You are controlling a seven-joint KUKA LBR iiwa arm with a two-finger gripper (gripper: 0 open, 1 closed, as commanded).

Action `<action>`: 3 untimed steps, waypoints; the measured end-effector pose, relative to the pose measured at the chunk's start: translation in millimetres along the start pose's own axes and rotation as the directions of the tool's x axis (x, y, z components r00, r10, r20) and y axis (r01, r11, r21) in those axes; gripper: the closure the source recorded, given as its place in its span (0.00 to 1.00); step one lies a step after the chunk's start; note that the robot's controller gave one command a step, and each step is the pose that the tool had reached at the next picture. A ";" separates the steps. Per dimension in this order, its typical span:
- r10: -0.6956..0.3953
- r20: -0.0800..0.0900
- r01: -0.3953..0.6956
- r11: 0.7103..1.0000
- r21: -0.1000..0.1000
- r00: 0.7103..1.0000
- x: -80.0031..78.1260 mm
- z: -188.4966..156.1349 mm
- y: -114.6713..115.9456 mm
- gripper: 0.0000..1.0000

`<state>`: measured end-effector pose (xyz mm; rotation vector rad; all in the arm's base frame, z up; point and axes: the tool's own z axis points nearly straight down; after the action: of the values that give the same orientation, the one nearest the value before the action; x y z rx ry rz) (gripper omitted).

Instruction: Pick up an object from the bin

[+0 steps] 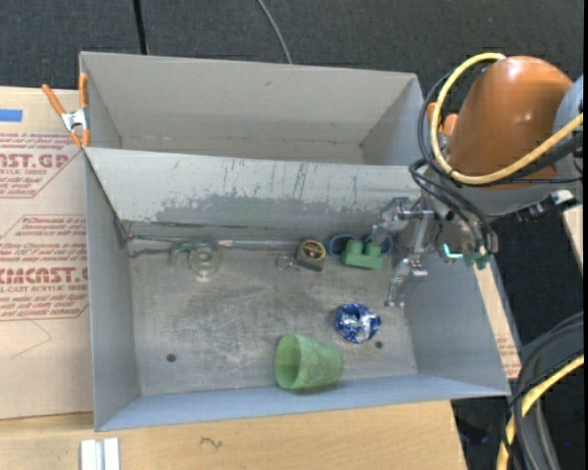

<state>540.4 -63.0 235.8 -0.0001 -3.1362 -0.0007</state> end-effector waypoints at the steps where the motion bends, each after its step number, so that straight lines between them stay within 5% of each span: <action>1: 0.064 0.007 -0.064 0.998 -0.002 0.998 9.1 132.7 49.2 0.00; 2: -0.157 0.009 0.157 0.988 0.000 0.988 38.7 164.2 -42.0 0.00; 3: -0.159 0.009 0.159 0.987 0.002 0.987 38.1 163.3 -41.2 1.00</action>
Offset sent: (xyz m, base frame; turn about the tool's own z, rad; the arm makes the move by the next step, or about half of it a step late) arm -0.0099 0.0469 -0.1290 0.0658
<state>501.4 -104.1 72.6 0.2509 -3.1352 0.0002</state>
